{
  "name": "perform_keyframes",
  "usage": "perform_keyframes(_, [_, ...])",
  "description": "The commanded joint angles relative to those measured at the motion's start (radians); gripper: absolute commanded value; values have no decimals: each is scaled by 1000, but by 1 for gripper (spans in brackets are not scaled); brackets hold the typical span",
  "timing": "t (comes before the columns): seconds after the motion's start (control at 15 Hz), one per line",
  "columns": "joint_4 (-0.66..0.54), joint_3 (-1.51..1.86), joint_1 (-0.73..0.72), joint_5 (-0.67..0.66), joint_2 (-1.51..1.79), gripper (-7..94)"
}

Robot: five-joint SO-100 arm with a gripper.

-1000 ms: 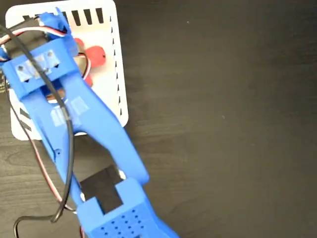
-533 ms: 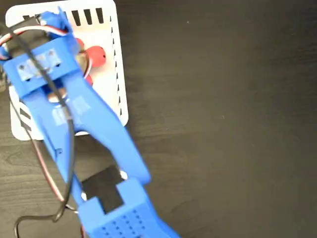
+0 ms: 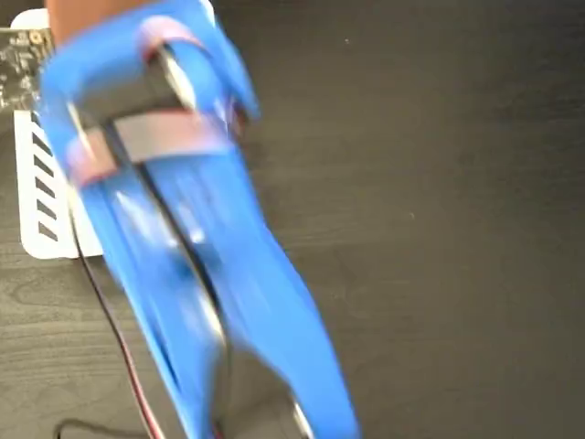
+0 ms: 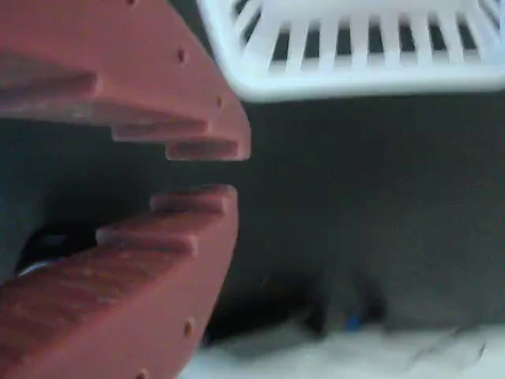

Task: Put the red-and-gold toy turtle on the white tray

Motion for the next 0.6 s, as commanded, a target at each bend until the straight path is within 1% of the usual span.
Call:
perform_keyframes(0.0, [-135, 247, 81, -25, 314, 0])
perform_keyframes(0.07, [-184, 377, 112, -49, 419, 0])
perform_keyframes(0.2, [-193, 597, 147, -72, 588, 0])
perform_keyframes(0.33, [-242, 845, 169, -91, 732, 0])
perform_keyframes(0.4, [-285, 996, 161, -132, 799, 0])
perform_keyframes(0.53, [-419, 1307, 130, -163, 950, 0])
